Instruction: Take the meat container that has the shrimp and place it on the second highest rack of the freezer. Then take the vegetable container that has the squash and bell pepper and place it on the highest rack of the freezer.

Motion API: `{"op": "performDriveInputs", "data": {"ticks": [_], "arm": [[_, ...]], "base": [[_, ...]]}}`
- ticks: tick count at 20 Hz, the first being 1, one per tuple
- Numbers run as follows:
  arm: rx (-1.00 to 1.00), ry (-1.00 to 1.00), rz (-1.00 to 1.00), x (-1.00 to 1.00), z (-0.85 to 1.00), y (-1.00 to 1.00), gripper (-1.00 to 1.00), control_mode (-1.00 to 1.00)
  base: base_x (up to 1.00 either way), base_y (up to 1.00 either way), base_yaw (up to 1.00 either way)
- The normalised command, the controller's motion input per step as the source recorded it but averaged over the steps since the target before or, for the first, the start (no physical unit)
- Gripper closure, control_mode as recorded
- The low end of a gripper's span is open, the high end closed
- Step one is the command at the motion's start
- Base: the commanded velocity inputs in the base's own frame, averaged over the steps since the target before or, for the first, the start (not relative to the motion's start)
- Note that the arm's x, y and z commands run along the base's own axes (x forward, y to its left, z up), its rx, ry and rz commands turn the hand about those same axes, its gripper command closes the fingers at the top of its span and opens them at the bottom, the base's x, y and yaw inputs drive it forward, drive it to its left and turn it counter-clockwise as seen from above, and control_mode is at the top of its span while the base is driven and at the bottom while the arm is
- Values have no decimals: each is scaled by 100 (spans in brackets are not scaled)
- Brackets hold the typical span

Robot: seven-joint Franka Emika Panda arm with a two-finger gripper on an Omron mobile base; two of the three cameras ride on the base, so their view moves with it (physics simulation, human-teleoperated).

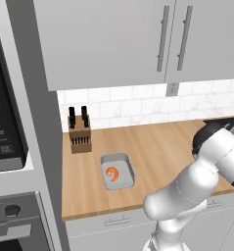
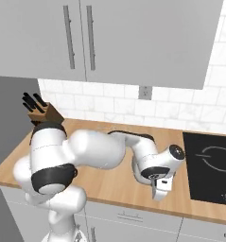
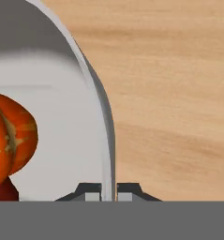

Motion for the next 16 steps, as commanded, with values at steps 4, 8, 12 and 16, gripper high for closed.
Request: {"op": "performDriveInputs", "data": {"ticks": [4, 8, 12, 16], "arm": [[-1, -6, 24, -22, 79, 0, 100, -100], [0, -4, 41, -8, 100, 13, 100, -100], [0, -6, 43, -8, 100, 33, 100, -100], [3, -8, 24, -6, 100, 49, 100, -100]], "base": [[0, 0, 0], [0, 0, 0], [0, 0, 0], [0, 0, 0]]}}
